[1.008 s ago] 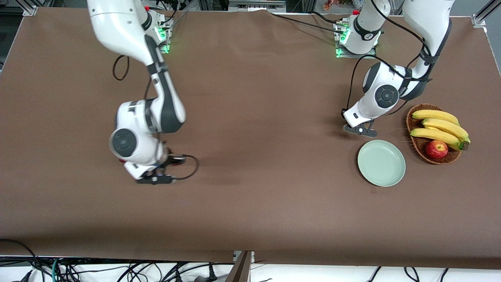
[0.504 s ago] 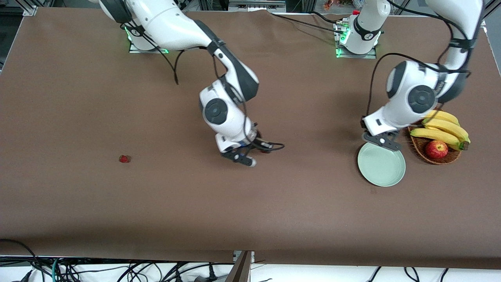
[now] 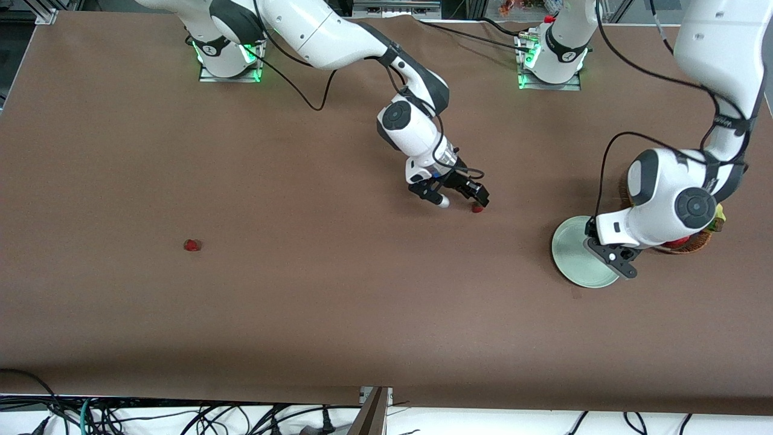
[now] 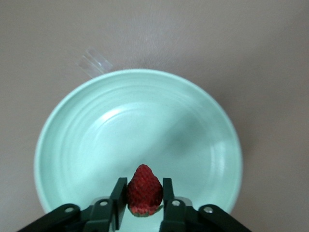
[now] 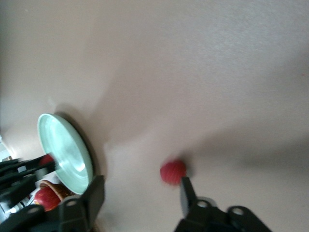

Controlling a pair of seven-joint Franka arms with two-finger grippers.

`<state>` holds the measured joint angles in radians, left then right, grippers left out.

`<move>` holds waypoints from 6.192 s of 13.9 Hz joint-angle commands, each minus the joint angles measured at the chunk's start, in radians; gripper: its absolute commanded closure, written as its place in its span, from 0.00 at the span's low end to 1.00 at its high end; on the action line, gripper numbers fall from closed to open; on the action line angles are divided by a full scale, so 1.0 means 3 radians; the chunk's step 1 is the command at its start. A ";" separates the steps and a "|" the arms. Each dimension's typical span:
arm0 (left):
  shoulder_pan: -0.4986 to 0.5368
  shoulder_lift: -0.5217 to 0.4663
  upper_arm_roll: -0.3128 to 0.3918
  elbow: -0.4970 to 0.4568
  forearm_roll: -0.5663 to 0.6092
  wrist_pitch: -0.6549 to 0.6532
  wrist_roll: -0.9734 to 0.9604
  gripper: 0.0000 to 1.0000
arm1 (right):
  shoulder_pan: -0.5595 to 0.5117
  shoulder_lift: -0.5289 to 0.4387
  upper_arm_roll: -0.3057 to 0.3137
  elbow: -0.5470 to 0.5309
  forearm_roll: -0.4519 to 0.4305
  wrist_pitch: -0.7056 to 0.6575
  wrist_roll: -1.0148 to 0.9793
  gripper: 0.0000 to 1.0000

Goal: Collect all strawberries into plate
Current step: 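Place the strawberry on the plate while the right gripper carries another, then grasp the second strawberry with the left gripper while the right gripper grasps the third, then place the strawberry on the plate while the right gripper sets down the third, then withdraw the right gripper while the left gripper grasps the third strawberry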

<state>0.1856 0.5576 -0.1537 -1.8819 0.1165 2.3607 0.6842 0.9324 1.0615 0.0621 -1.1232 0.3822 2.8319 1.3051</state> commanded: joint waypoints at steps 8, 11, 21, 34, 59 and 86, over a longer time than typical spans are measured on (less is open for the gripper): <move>0.0061 -0.0533 -0.0172 0.0055 0.0067 -0.0790 0.0118 0.00 | -0.1165 -0.0731 -0.0818 -0.0024 -0.0241 -0.3295 -0.2771 0.12; 0.0051 -0.0835 -0.0270 -0.0260 -0.0030 -0.1002 -0.0554 0.00 | -0.1165 -0.0909 -0.1488 -0.0482 -0.0251 -0.3519 -0.3962 0.12; 0.0051 -0.1194 -0.1001 -0.1825 -0.0005 -0.0180 -0.2699 0.00 | -0.1431 -0.1186 -0.2078 -0.1988 -0.0093 -0.2389 -0.6273 0.13; 0.0097 -0.0979 -0.1344 -0.2056 0.0338 0.0246 -0.3078 0.08 | -0.1335 -0.1125 -0.1971 -0.1606 0.0096 -0.2581 -0.5908 1.00; 0.1105 -0.0163 -0.1262 -0.0033 0.0720 -0.0613 -0.0231 0.95 | -0.0122 -0.0261 -0.0422 -0.0209 0.0066 -0.0769 -0.0563 0.93; 0.1100 -0.0018 -0.1834 0.0091 0.0721 -0.0756 -0.1301 0.00 | -0.0347 -0.1931 -0.1914 -0.0498 0.0066 -0.3968 -0.2666 0.00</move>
<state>0.5334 0.5605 -0.6719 -1.8358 0.3524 2.1462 0.4352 0.8136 0.6035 -0.4776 -1.1266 0.4030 1.6488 0.6238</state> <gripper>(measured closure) 0.000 0.000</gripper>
